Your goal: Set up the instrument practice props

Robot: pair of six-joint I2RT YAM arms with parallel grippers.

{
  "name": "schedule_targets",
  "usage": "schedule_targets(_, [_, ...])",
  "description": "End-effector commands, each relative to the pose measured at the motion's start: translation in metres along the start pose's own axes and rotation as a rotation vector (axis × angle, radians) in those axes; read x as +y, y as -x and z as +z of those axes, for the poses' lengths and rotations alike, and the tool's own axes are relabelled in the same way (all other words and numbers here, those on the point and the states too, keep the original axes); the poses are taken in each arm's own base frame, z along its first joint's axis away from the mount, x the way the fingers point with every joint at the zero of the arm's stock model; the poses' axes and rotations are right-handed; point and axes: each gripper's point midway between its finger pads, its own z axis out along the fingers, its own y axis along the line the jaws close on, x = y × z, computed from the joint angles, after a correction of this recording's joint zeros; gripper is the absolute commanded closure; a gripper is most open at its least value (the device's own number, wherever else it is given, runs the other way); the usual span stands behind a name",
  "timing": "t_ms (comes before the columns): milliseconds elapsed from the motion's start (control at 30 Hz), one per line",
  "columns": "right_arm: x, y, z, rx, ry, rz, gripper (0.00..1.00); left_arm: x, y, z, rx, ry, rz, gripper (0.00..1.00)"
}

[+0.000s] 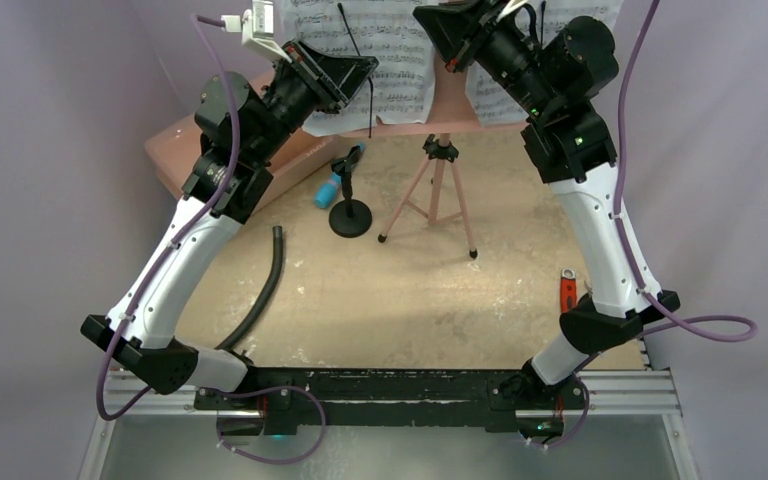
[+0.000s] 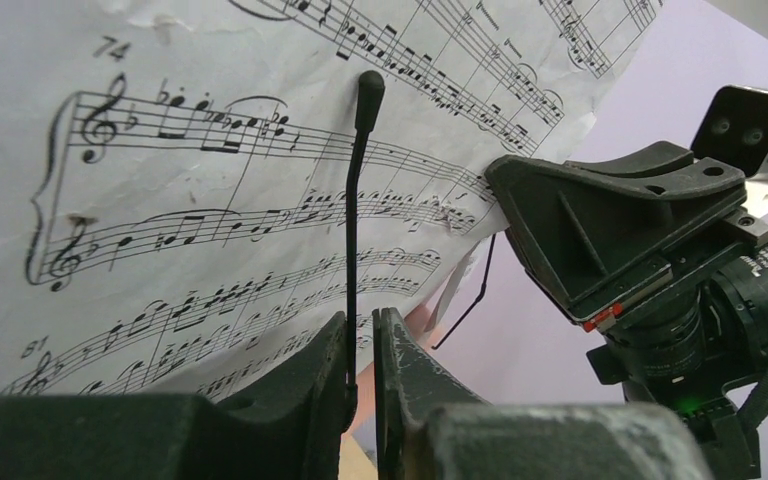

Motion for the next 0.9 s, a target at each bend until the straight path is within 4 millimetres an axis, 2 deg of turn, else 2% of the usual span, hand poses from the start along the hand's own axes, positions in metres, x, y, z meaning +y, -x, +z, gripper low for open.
schedule_targets(0, [0.013,0.03,-0.009,-0.071,0.021,-0.014,1.0,-0.023,0.02,-0.007,-0.069,-0.078,0.027,0.84])
schedule_targets(267, [0.01,0.033,-0.015,-0.08,-0.005,-0.02,0.99,-0.021,0.023,-0.012,-0.086,-0.061,0.035,0.72])
schedule_targets(433, [0.01,0.039,-0.019,-0.099,-0.019,-0.029,0.82,-0.022,0.024,-0.016,-0.089,-0.058,0.036,0.65])
schedule_targets(533, [0.011,0.041,-0.022,-0.103,-0.022,-0.03,0.75,-0.023,0.026,-0.021,-0.098,-0.055,0.041,0.59])
schedule_targets(867, [0.013,0.045,-0.026,-0.109,-0.022,-0.031,0.67,-0.024,0.028,-0.033,-0.108,-0.05,0.053,0.43])
